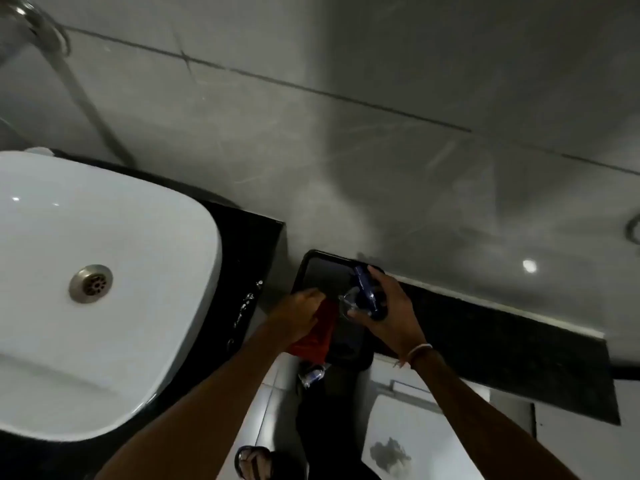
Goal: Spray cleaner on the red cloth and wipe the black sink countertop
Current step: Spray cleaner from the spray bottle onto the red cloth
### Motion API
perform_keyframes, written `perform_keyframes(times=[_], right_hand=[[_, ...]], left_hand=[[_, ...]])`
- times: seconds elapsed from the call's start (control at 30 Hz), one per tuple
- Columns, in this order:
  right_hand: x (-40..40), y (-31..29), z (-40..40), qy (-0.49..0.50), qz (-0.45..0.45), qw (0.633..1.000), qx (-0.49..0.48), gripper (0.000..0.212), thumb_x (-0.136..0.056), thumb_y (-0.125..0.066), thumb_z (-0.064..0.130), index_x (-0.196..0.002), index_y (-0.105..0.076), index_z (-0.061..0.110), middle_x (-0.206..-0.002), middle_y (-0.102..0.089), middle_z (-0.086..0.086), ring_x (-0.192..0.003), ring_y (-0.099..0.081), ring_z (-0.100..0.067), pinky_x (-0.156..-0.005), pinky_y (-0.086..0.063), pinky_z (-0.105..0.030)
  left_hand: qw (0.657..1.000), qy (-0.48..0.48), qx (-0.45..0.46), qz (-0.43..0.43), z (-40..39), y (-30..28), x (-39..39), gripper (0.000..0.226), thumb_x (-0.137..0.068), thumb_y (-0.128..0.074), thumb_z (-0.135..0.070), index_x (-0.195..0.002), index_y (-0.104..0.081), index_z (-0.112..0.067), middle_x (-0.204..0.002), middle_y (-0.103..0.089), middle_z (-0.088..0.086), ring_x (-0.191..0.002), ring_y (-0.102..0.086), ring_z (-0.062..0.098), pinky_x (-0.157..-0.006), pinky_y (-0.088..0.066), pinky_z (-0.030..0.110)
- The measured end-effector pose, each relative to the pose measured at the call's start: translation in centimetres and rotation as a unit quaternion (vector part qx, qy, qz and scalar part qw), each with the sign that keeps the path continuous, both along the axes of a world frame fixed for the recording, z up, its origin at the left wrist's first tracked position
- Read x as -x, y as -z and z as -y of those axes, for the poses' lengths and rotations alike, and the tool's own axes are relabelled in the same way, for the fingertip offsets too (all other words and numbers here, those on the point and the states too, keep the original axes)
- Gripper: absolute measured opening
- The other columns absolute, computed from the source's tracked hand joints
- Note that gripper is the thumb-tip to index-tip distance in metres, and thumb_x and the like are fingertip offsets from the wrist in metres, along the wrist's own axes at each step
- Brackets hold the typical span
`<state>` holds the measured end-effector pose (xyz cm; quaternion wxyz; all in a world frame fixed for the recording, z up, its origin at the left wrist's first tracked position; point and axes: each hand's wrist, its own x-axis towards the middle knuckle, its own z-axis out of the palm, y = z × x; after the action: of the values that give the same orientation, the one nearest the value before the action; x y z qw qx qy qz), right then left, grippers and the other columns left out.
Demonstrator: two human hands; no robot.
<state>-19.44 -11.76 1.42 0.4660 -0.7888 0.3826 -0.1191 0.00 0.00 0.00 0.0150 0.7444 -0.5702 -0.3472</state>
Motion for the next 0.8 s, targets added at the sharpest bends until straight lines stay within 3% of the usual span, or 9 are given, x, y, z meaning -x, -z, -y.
perform_keyframes(times=[0.1, 0.17, 0.23, 0.3, 0.37, 0.47, 0.57, 0.67, 0.8], right_hand=[[-1.3, 0.6, 1.2, -0.030, -0.028, 0.998, 0.046, 0.095, -0.075, -0.070, 0.075, -0.154, -0.034, 0.036, -0.148, -0.045, 0.002, -0.129, -0.050, -0.012, -0.108, -0.045, -0.026], [-2.1, 1.0, 1.6, -0.052, -0.014, 0.995, 0.079, 0.086, -0.083, -0.068, 0.067, -0.154, -0.039, 0.027, -0.140, -0.048, -0.001, -0.123, -0.052, -0.013, -0.106, -0.044, -0.023], [-3.1, 1.1, 1.8, -0.069, -0.008, 0.992, 0.110, 0.067, -0.093, -0.066, 0.051, -0.149, -0.047, 0.019, -0.132, -0.051, -0.006, -0.119, -0.054, -0.020, -0.105, -0.049, -0.031], [-4.2, 1.1, 1.6, -0.079, -0.011, 0.988, 0.129, 0.052, -0.099, -0.059, 0.043, -0.140, -0.055, 0.012, -0.129, -0.054, -0.010, -0.120, -0.053, -0.023, -0.104, -0.051, -0.041], [-5.7, 0.4, 1.1, -0.079, -0.011, 0.991, 0.110, 0.047, -0.101, -0.054, 0.040, -0.135, -0.058, 0.007, -0.129, -0.055, -0.011, -0.120, -0.051, -0.020, -0.105, -0.050, -0.041], [-5.6, 0.2, 1.1, -0.033, 0.012, 0.996, 0.084, 0.044, -0.100, -0.055, 0.036, -0.130, -0.059, 0.004, -0.127, -0.059, -0.012, -0.120, -0.054, -0.022, -0.106, -0.048, -0.042], [-5.4, -0.6, 1.5, 0.008, 0.071, 0.995, 0.064, 0.032, -0.102, -0.058, 0.026, -0.122, -0.063, 0.001, -0.115, -0.064, -0.015, -0.108, -0.063, -0.031, -0.097, -0.053, -0.051], [-5.7, -3.2, 1.1, 0.024, 0.133, 0.987, 0.084, 0.026, -0.102, -0.054, 0.029, -0.105, -0.065, 0.006, -0.092, -0.065, -0.011, -0.085, -0.066, -0.024, -0.080, -0.056, -0.045], [-5.6, -6.3, 1.0, 0.007, 0.147, 0.981, 0.126, 0.025, -0.102, -0.053, 0.030, -0.087, -0.058, 0.011, -0.078, -0.058, -0.007, -0.072, -0.061, -0.025, -0.068, -0.050, -0.036]], left_hand=[[0.993, 0.084, -0.042, 0.070, 1.9, 1.3, 0.0, 0.064, -0.093, -0.062, -0.029, -0.148, -0.033, -0.016, -0.152, -0.044, 0.012, -0.136, -0.048, 0.033, -0.111, -0.042, 0.047], [0.984, 0.125, -0.064, 0.110, 2.6, 1.6, 0.2, 0.074, -0.090, -0.066, -0.030, -0.151, -0.027, -0.016, -0.151, -0.042, 0.014, -0.137, -0.043, 0.035, -0.110, -0.039, 0.051], [0.979, 0.132, -0.069, 0.136, 3.1, 2.0, 0.4, 0.080, -0.086, -0.071, -0.027, -0.151, -0.026, -0.014, -0.149, -0.041, 0.015, -0.136, -0.041, 0.036, -0.109, -0.036, 0.052], [0.979, 0.121, -0.071, 0.151, 3.5, 1.8, 0.0, 0.074, -0.085, -0.072, -0.026, -0.147, -0.034, -0.014, -0.147, -0.043, 0.013, -0.136, -0.040, 0.034, -0.111, -0.034, 0.051], [0.983, 0.090, -0.070, 0.142, 3.2, 1.4, -1.0, 0.061, -0.086, -0.071, -0.027, -0.140, -0.046, -0.015, -0.145, -0.045, 0.012, -0.137, -0.038, 0.033, -0.113, -0.031, 0.049], [0.998, 0.009, -0.045, 0.039, 3.1, 1.1, -1.5, 0.048, -0.083, -0.074, -0.027, -0.125, -0.059, -0.009, -0.136, -0.051, 0.014, -0.129, -0.047, 0.032, -0.107, -0.043, 0.041], [0.982, -0.146, 0.008, -0.118, 2.3, -0.3, -2.1, 0.035, -0.074, -0.080, -0.019, -0.104, -0.068, -0.005, -0.113, -0.068, 0.015, -0.107, -0.066, 0.030, -0.087, -0.052, 0.033], [0.926, -0.303, 0.068, -0.216, 0.7, -2.3, -3.1, 0.030, -0.079, -0.076, -0.014, -0.107, -0.066, -0.010, -0.099, -0.070, 0.010, -0.097, -0.068, 0.028, -0.083, -0.056, 0.033], [0.730, -0.522, 0.191, -0.399, 0.1, -4.9, -3.5, 0.025, -0.086, -0.065, 0.003, -0.098, -0.062, -0.018, -0.087, -0.069, 0.001, -0.081, -0.069, 0.019, -0.061, -0.057, 0.016]])
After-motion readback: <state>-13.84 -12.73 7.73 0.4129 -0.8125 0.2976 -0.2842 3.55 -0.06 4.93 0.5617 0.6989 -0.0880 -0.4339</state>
